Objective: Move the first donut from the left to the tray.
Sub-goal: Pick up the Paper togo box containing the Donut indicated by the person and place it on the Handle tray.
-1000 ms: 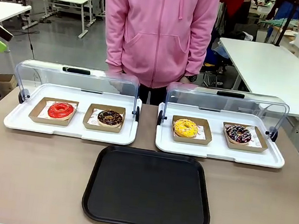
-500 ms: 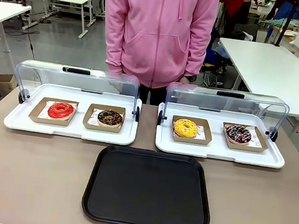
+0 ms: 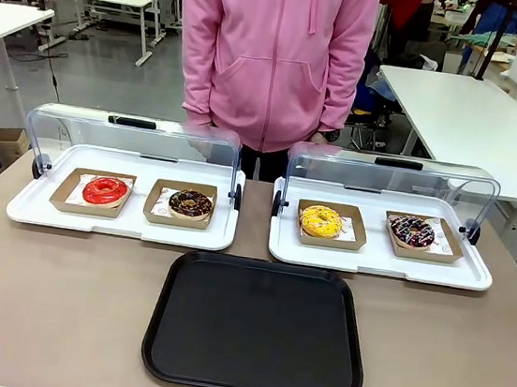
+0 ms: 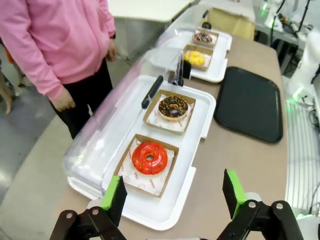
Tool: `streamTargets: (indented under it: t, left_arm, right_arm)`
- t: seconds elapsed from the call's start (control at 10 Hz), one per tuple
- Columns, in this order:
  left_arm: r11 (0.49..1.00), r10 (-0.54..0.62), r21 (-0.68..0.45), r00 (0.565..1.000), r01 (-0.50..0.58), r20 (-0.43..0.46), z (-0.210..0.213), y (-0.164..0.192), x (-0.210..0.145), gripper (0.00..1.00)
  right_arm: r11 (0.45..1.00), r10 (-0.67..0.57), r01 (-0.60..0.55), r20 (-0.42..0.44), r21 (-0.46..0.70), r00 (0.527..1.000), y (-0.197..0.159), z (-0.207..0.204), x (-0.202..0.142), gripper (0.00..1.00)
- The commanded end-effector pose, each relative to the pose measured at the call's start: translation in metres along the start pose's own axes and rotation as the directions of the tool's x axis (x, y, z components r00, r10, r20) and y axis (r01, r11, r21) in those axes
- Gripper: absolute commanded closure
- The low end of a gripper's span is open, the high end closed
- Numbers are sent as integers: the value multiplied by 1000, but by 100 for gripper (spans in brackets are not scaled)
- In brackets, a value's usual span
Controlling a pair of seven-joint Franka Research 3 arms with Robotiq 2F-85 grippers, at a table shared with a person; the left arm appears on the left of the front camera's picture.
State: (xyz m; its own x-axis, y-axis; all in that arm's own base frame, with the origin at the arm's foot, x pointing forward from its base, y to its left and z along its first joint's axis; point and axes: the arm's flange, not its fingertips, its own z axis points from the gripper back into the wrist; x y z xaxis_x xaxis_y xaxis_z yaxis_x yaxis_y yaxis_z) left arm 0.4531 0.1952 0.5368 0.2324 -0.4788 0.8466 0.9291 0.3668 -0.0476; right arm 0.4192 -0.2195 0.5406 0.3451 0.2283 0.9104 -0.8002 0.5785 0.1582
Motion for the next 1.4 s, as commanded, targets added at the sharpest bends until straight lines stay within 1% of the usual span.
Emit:
streamTargets:
  t: [0.0, 0.1, 1.3]
  left_arm:
    - [1000, -18, -14, 999, 19, 31, 4, 1, 3, 0]
    - [1000, 0, 0, 1000, 0, 0, 0, 0, 0, 0]
    - [1000, 0, 0, 1000, 0, 0, 0, 0, 0, 0]
  right_arm:
    - [1000, -3, 3, -14, 9, 1000, 1, -2, 0, 0]
    - [1000, -3, 3, -14, 9, 1000, 1, -2, 0, 0]
    - [1000, -3, 3, -14, 9, 1000, 1, -2, 0, 0]
